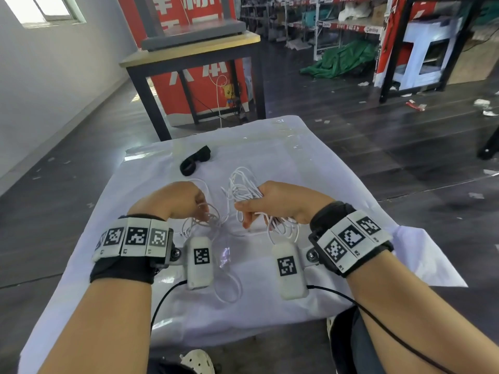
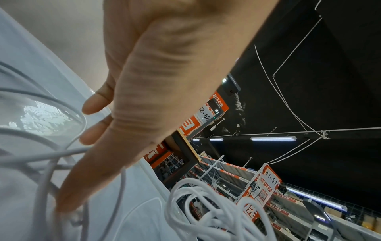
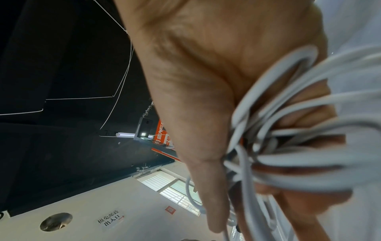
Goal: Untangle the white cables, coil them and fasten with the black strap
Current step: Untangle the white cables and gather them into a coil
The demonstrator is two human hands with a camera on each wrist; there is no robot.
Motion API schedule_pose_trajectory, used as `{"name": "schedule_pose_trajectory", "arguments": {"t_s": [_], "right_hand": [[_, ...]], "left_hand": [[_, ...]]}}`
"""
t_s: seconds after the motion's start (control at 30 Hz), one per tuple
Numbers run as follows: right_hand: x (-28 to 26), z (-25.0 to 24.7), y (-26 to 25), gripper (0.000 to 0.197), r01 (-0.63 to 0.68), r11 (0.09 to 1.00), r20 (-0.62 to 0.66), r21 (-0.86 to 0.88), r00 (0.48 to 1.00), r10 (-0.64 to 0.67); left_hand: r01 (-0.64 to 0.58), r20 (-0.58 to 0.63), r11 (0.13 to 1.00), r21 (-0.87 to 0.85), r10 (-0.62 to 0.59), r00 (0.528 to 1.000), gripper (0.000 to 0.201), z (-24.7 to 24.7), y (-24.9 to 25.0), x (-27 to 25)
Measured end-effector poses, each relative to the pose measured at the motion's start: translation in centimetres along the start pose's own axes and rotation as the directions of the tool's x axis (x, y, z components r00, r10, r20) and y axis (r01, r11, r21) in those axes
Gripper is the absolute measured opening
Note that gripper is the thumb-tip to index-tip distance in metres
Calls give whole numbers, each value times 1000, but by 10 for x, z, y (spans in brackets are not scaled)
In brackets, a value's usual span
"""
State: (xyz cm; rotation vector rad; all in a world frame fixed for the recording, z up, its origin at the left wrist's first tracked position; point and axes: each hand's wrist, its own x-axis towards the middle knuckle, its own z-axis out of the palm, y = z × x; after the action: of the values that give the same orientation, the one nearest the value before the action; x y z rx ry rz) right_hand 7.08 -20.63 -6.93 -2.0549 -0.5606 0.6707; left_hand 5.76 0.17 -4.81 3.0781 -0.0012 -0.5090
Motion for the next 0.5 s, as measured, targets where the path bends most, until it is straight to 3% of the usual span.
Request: {"name": "schedule_pose_trajectory", "arguments": {"t_s": [0.17,0.27,0.37,0.43,0.5], "right_hand": [[-1,2,0,39,-14,998,65,-67,998,19],[-1,2,1,40,-20,995,66,-103,997,27],[-1,0,2,41,-7,998,38,-69,999,10],[0,-3,2,41,2,1000,-7,-22,1000,-2],[2,-6,3,38,23,998,-92,55,996,-18]], "left_hand": [[66,37,995,73,-69,997,27,-1,2,-2],[70,-22,996,53,-68,997,20,1,3,-1],[-9,-208,998,-69,-5,978,18,-1,3,1],[-124,-403,983,-138,59,913,11,-4,3,-1],[-226,-511,962,-153,119,851,7,-8,6,-3]]}}
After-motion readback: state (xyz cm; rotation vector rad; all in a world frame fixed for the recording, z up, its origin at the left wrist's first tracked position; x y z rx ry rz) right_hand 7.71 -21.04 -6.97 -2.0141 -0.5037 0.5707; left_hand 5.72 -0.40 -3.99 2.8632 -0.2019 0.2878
